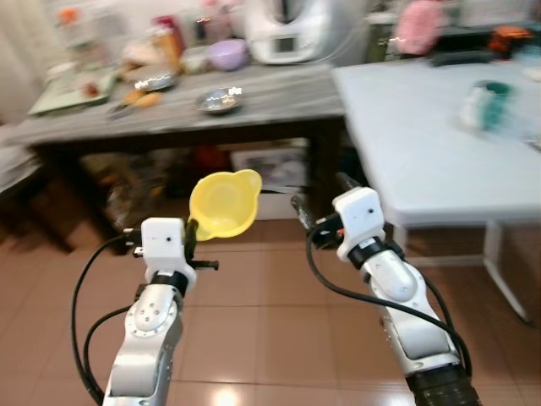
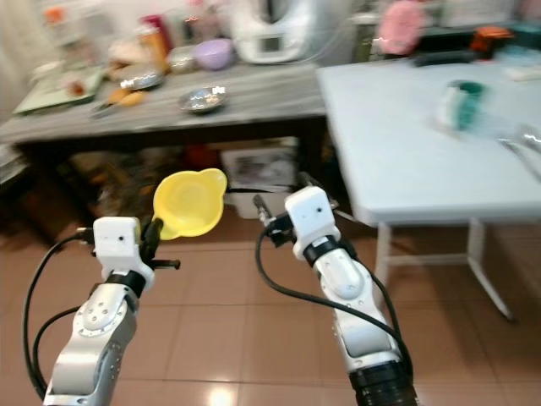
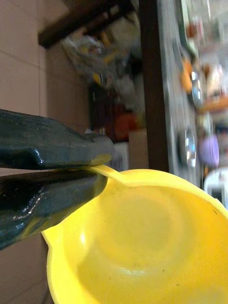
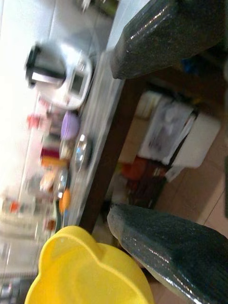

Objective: Setting the table

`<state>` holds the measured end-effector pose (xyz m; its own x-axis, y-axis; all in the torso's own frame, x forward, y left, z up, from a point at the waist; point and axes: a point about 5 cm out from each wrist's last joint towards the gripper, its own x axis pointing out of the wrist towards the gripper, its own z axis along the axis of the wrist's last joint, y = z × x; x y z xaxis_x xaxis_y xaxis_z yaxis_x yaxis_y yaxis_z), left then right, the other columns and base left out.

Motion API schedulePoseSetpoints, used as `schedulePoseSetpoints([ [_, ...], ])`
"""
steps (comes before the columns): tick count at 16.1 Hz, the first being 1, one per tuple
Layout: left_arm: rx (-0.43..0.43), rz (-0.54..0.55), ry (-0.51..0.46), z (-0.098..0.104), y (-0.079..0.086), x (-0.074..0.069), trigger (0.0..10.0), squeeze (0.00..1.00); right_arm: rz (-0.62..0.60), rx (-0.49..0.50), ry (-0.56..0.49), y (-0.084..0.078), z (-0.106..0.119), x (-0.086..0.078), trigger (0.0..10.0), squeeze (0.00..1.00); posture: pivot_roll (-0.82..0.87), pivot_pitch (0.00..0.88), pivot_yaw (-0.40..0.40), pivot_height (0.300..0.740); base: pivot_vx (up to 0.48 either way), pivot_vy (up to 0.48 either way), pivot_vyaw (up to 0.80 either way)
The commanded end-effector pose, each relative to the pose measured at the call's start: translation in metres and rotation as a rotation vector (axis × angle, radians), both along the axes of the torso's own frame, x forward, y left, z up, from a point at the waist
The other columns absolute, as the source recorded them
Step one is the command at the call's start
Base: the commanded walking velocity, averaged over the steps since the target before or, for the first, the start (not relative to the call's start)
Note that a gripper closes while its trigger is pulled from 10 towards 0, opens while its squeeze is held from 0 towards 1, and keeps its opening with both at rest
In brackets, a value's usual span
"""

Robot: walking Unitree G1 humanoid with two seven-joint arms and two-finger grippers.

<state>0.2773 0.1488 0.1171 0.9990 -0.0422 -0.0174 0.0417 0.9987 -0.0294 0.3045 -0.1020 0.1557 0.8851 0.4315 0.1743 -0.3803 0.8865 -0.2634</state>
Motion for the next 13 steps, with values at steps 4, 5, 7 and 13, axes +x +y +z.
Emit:
schedulePoseSetpoints([
  [4,0.017,0.027,-0.013,0.0026,0.0100,0.0009,10.0,0.00,0.039,0.008,-0.025,0.0115,0.0055,-0.0014,10.0,0.00,-0.19,0.000,0.124,0.740,0.279,0.000,0.00],
  [5,0.019,0.024,-0.014,0.0028,0.0095,0.0009,10.0,0.00,0.039,0.007,-0.025,0.0115,0.0055,-0.0014,10.0,0.00,-0.19,0.000,0.124,0.740,0.277,0.000,0.00],
  [7,0.021,0.021,-0.014,0.0025,0.0090,0.0010,10.0,0.00,0.038,0.006,-0.028,0.0115,0.0057,-0.0013,10.0,0.00,-0.19,0.000,0.126,0.740,0.281,0.000,0.54],
  [13,0.021,0.007,-0.006,0.0005,0.0067,0.0022,10.0,0.00,0.034,0.004,-0.030,0.0108,0.0053,-0.0011,10.0,0.00,-0.19,0.000,0.128,0.740,0.279,0.000,0.59],
])
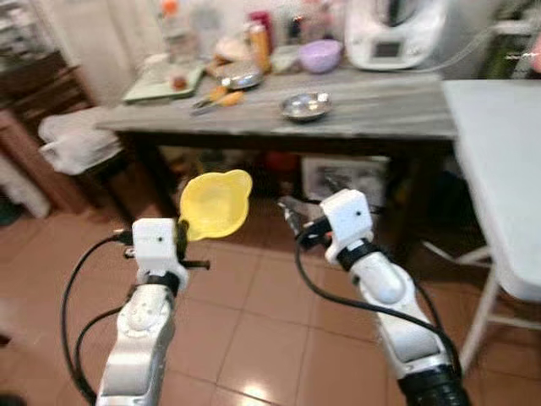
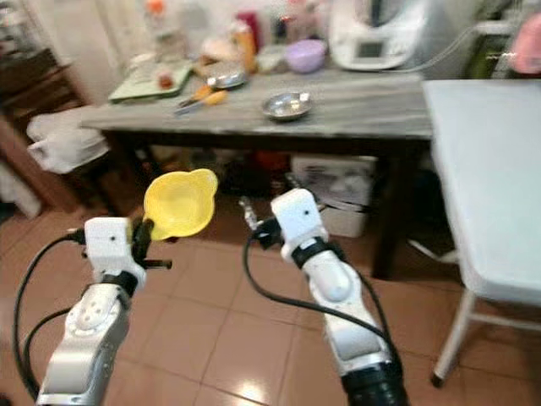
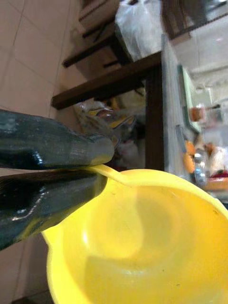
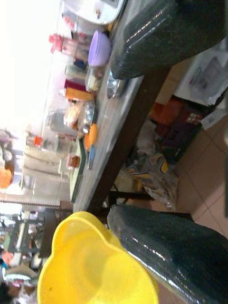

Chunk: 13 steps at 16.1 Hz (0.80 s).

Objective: Setting the table

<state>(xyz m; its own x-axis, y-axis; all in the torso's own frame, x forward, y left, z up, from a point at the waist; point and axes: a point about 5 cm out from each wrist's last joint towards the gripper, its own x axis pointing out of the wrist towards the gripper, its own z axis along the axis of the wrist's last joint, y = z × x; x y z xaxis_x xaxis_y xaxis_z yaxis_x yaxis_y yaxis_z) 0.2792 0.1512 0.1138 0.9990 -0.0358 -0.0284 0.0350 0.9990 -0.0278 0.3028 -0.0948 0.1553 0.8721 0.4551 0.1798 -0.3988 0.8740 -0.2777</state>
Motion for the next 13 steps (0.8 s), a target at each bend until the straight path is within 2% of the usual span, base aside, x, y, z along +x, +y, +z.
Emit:
schedulePoseSetpoints([
  [1,0.019,-0.002,-0.017,0.004,0.004,0.000,10.0,0.00,0.010,0.015,-0.019,0.004,0.006,0.001,10.0,0.00,-0.19,0.000,0.128,0.740,0.281,0.000,0.59],
  [2,0.019,-0.003,-0.016,0.003,0.004,0.000,10.0,0.00,0.010,0.016,-0.019,0.004,0.006,0.001,10.0,0.00,-0.19,0.000,0.127,0.740,0.277,0.000,0.58],
  [6,0.022,-0.026,-0.015,0.003,0.000,0.001,10.0,0.00,0.000,0.030,0.006,0.002,0.004,0.002,10.0,0.00,-0.20,0.000,0.129,0.740,0.274,0.000,0.00],
  [13,0.020,-0.052,-0.015,0.002,-0.006,0.002,10.0,0.00,-0.008,0.036,0.011,0.000,0.004,0.002,10.0,0.00,-0.20,0.000,0.128,0.740,0.270,0.000,-0.76],
])
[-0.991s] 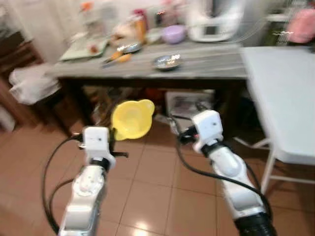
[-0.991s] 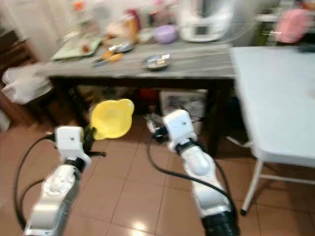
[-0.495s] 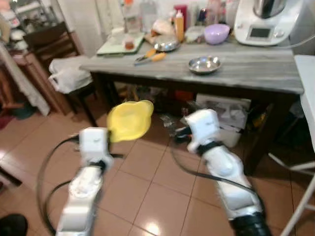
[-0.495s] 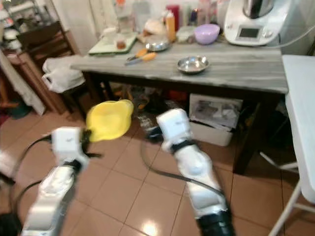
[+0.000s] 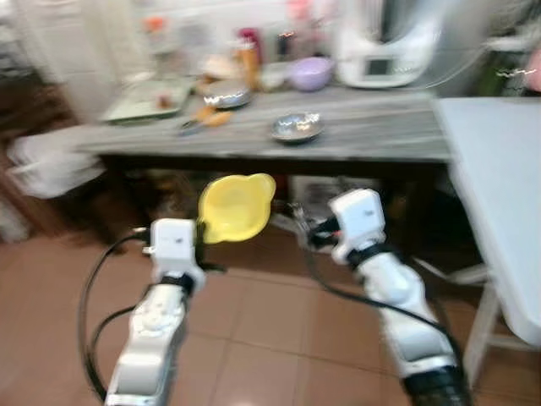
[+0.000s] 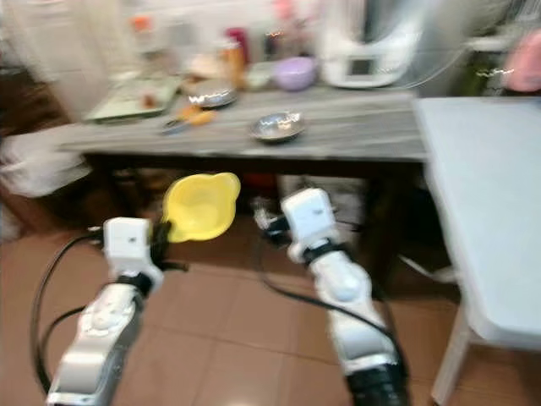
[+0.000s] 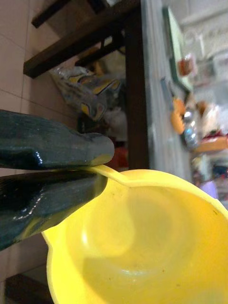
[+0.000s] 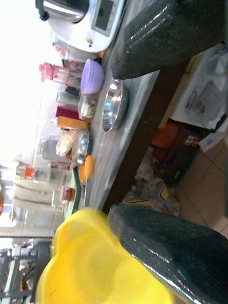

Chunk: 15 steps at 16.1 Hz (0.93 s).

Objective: Setting the table

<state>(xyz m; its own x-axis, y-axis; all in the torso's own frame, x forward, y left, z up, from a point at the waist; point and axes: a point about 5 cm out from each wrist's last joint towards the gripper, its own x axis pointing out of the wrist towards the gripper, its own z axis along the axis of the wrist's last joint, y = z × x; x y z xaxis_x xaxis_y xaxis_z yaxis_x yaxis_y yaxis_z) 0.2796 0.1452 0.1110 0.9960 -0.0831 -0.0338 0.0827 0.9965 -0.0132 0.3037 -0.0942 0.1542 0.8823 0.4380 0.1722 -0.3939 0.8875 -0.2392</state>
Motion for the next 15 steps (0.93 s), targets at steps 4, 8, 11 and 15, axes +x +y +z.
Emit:
schedulePoseSetpoints([
  [4,0.006,-0.020,-0.022,0.005,-0.003,0.004,10.0,0.00,0.009,0.007,-0.020,0.000,0.006,0.000,10.0,0.00,-0.21,0.000,0.130,0.740,0.268,0.000,0.00],
  [8,0.057,-0.012,-0.035,0.005,0.014,-0.004,10.0,0.00,-0.054,-0.001,0.022,-0.014,-0.009,-0.003,10.0,0.00,-0.20,0.000,0.129,0.740,0.264,0.000,0.00],
  [11,0.109,0.012,-0.003,-0.008,0.036,-0.025,10.0,0.00,-0.116,-0.001,0.082,-0.033,-0.025,-0.014,10.0,0.00,-0.20,0.000,0.114,0.740,0.000,0.000,0.00],
  [15,0.194,0.006,0.060,-0.027,0.052,-0.067,10.0,0.00,-0.257,0.023,0.188,-0.068,-0.047,-0.033,10.0,0.00,-0.20,0.000,0.090,0.740,0.000,0.000,0.00],
])
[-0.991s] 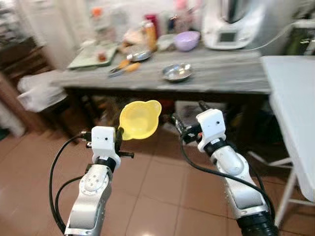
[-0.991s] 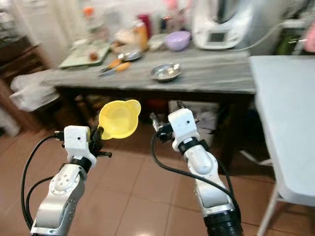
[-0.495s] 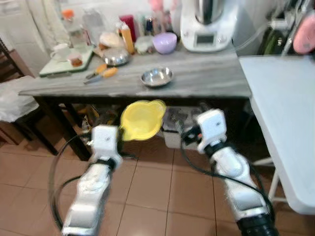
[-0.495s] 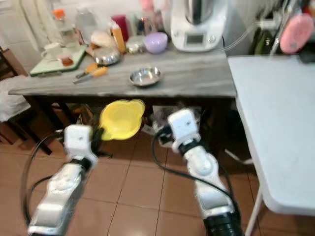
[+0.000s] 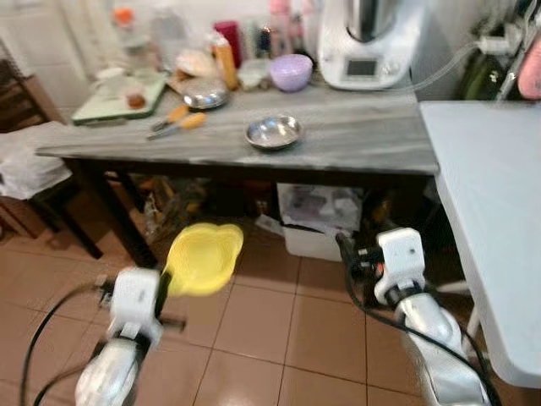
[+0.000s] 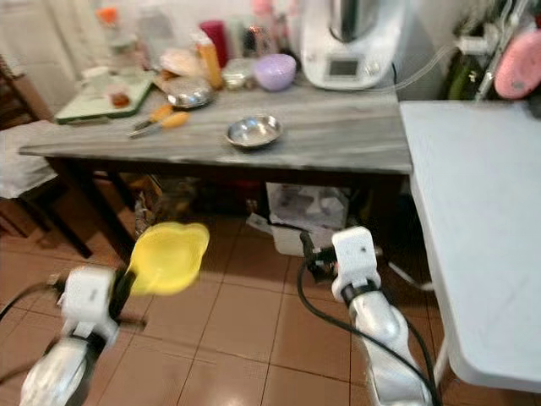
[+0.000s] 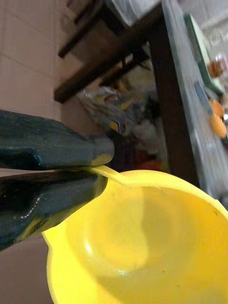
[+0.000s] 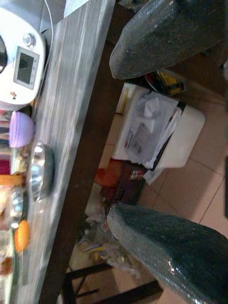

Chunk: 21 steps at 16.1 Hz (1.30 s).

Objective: Setting the table

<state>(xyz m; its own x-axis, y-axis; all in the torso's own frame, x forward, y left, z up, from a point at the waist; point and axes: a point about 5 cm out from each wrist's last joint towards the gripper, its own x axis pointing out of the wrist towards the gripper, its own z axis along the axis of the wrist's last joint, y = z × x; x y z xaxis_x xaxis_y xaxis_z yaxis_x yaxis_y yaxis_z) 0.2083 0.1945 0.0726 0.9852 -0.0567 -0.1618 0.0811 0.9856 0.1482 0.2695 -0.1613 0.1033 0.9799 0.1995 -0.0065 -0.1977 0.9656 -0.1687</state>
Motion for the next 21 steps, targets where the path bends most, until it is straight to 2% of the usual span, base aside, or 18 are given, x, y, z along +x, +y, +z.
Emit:
schedulePoseSetpoints([
  [1,0.020,-0.003,-0.045,0.009,0.003,-0.003,10.0,0.00,-0.021,0.009,0.008,-0.006,0.001,-0.004,10.0,0.00,-0.21,0.000,0.089,0.740,0.000,0.000,0.00],
  [4,-0.002,0.062,-0.039,0.006,0.004,-0.011,10.0,0.00,-0.041,-0.001,0.035,-0.013,-0.005,-0.015,10.0,0.00,-0.22,0.000,0.099,0.740,0.000,0.000,0.00],
  [8,-0.023,0.125,-0.078,0.007,0.005,-0.006,10.0,0.00,-0.023,0.011,0.040,-0.006,-0.004,-0.013,10.0,0.00,-0.21,0.000,0.104,0.740,0.000,0.000,-0.12],
  [12,-0.017,0.119,-0.074,0.006,0.004,-0.005,10.0,0.00,-0.020,0.016,0.037,-0.004,-0.001,-0.011,10.0,0.00,-0.20,0.000,0.108,0.740,0.000,0.000,-0.78],
  [17,-0.058,0.075,-0.103,0.014,0.001,0.008,10.0,0.00,0.001,0.014,0.026,0.000,0.002,-0.008,10.0,0.00,-0.21,0.000,0.113,0.740,0.000,0.000,0.00],
  [21,-0.059,0.055,-0.106,0.017,-0.004,0.008,10.0,0.00,0.015,0.006,0.019,0.004,0.003,-0.008,10.0,0.00,-0.21,0.000,0.120,0.740,0.061,0.000,0.00],
])
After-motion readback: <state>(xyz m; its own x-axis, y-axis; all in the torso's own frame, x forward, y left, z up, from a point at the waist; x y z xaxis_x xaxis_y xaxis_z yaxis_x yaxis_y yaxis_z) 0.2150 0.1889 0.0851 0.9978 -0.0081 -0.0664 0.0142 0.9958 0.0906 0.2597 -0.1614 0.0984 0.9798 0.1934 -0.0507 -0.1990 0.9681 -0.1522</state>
